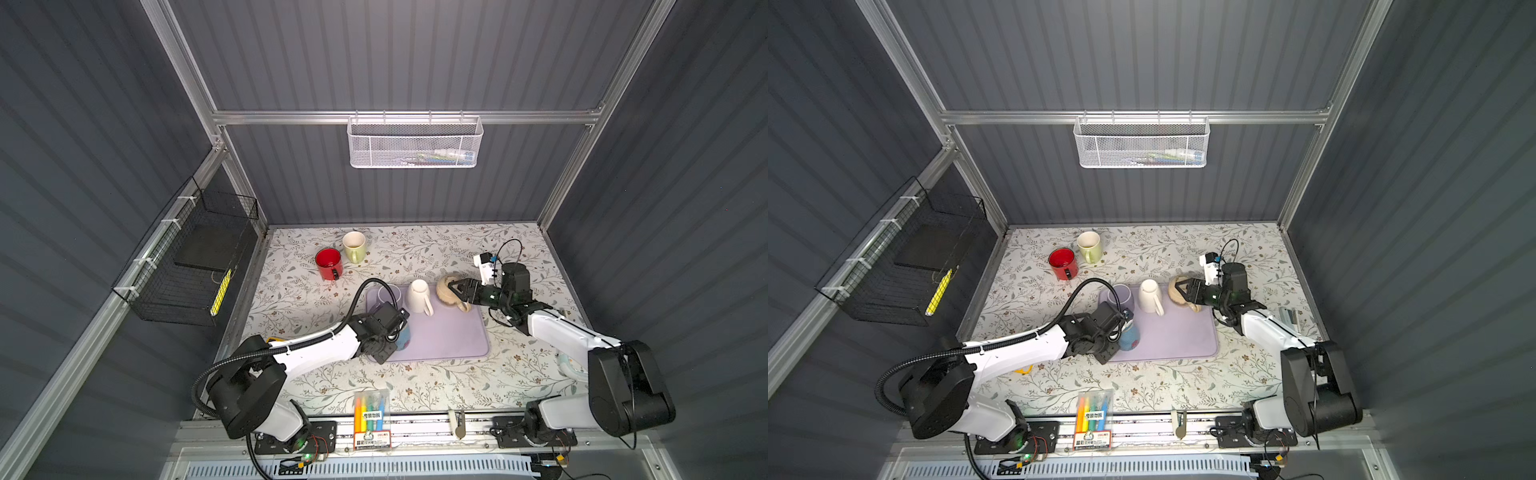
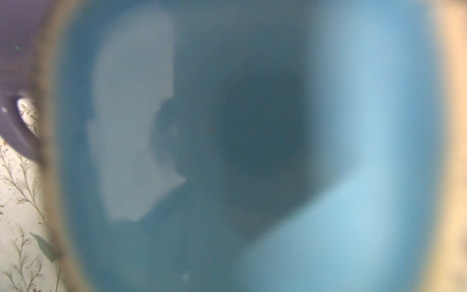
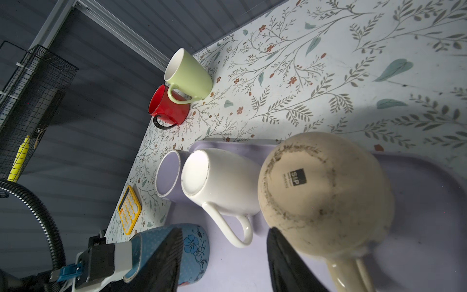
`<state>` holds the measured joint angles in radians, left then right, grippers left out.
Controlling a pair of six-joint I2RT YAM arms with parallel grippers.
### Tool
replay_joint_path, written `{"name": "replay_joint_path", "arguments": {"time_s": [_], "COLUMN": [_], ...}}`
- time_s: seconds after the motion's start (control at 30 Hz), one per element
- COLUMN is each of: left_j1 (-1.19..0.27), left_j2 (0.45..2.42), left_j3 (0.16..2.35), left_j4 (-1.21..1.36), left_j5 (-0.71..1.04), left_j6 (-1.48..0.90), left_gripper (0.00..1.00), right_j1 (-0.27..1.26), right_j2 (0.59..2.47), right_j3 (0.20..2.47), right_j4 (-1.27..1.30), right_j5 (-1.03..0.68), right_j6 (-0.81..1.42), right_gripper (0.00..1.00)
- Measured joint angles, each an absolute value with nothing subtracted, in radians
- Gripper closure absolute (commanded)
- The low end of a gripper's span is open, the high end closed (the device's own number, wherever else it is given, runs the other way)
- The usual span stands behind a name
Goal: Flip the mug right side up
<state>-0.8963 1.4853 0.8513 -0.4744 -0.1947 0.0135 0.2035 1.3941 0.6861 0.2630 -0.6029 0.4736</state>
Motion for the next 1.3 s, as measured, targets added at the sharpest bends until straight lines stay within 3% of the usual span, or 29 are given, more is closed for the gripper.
{"name": "replay_joint_path", "arguments": {"time_s": [0.5, 1.3], "left_j1": [-0.896, -0.831], "left_j2": [1.459, 1.367], "left_j3": [0.838, 0.850], "left_j4": [-0.471, -0.245], "left_j5": [-0.199, -0.041], "left_j6": [0.019, 0.003], "left_gripper": [0.96, 1.00], "right_j1": [0.202, 0.144], "right_j2": [1.394, 1.335], "right_j3": [0.686, 0.628], "right_j4": [0.262, 0.274], "right_j5": [-0.603, -0.616], "right_j6": [0.474, 0.507], "right_gripper": [0.44, 0.44]}}
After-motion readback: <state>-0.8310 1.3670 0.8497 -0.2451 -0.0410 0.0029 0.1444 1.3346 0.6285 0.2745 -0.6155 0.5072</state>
